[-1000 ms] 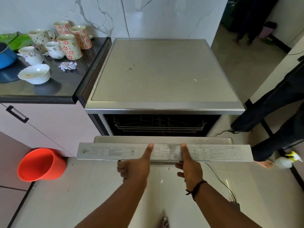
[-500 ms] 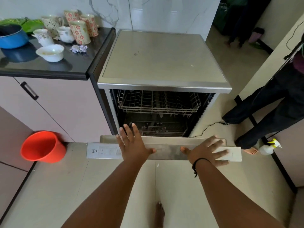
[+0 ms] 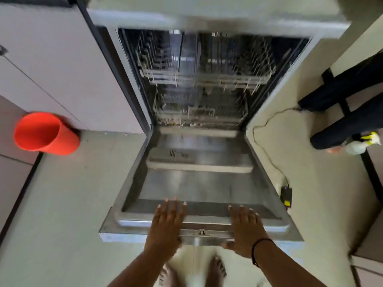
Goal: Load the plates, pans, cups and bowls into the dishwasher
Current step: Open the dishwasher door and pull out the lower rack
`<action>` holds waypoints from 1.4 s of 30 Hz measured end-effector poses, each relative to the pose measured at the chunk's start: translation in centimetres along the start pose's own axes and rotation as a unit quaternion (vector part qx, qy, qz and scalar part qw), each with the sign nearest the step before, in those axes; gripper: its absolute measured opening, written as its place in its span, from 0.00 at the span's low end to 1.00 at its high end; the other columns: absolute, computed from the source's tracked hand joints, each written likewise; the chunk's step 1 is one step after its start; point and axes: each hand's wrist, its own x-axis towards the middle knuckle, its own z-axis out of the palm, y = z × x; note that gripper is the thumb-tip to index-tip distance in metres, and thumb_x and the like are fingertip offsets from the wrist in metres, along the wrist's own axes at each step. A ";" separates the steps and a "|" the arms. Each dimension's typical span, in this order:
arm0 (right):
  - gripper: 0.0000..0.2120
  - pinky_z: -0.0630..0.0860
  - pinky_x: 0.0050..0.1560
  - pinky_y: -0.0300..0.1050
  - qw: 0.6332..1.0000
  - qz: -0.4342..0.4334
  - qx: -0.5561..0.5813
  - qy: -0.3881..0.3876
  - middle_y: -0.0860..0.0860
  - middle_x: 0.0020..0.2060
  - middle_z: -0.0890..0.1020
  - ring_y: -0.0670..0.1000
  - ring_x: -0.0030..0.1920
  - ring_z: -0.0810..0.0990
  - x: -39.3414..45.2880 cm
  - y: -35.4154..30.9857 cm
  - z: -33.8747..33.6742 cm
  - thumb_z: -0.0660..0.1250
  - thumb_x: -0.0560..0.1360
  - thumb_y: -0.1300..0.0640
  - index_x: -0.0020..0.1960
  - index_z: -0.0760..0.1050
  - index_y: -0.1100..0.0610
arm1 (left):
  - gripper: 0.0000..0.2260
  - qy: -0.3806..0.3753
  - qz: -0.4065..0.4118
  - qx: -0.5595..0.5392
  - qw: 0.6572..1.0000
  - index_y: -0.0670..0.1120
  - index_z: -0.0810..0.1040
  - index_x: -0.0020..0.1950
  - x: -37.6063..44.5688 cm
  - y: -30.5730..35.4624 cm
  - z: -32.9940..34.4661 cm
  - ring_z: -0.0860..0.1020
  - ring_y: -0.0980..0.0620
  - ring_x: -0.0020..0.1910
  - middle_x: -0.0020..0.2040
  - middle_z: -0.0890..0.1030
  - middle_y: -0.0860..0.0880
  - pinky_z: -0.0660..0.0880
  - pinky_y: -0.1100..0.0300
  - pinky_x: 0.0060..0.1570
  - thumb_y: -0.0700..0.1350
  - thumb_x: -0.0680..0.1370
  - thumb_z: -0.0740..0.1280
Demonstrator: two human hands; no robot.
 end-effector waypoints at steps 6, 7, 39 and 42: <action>0.37 0.43 0.75 0.57 0.993 -0.023 0.057 -0.096 0.57 0.78 0.42 0.62 0.77 0.42 6.1 0.1 10.9 0.49 0.77 0.33 0.78 0.38 0.48 | 0.36 -0.125 0.009 -0.041 0.991 0.51 0.37 0.78 3.8 -0.8 11.4 0.38 0.44 0.77 0.79 0.38 0.47 0.38 0.48 0.74 0.65 0.78 0.53; 0.35 0.44 0.75 0.56 0.990 -0.020 0.072 -0.122 0.56 0.78 0.41 0.62 0.77 0.43 7.7 0.0 12.3 0.48 0.78 0.34 0.78 0.39 0.47 | 0.35 -0.139 0.006 -0.054 0.989 0.52 0.39 0.78 4.7 -0.8 13.0 0.40 0.45 0.78 0.79 0.39 0.47 0.40 0.49 0.74 0.64 0.79 0.50; 0.36 0.59 0.72 0.55 0.992 -0.054 0.062 -0.098 0.51 0.78 0.45 0.57 0.77 0.50 19.1 0.3 15.2 0.58 0.77 0.40 0.78 0.45 0.47 | 0.39 -0.240 -0.026 -0.021 0.970 0.47 0.42 0.79 12.6 -2.4 17.8 0.52 0.44 0.77 0.78 0.56 0.46 0.55 0.47 0.73 0.68 0.78 0.51; 0.36 0.59 0.73 0.56 0.996 -0.072 0.035 -0.047 0.53 0.78 0.47 0.59 0.77 0.50 17.4 1.0 10.4 0.58 0.77 0.39 0.78 0.46 0.48 | 0.38 -0.205 -0.032 -0.023 0.978 0.47 0.42 0.79 11.6 -2.8 13.3 0.52 0.44 0.77 0.78 0.56 0.46 0.56 0.46 0.73 0.68 0.78 0.51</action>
